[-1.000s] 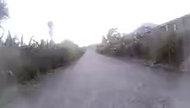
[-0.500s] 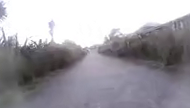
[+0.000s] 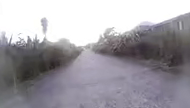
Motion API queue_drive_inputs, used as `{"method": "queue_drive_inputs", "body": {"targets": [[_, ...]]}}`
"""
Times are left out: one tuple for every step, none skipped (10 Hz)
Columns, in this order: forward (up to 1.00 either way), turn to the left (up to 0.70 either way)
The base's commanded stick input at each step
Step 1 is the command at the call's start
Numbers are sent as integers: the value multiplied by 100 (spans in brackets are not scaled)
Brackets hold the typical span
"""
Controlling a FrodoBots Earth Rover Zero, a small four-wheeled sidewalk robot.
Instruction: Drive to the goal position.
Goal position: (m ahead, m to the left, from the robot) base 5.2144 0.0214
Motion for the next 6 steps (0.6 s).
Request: {"method": "queue_drive_inputs", "body": {"targets": [[85, 0], [85, 0], [85, 0], [85, 0], [85, 0], [85, 0]]}}
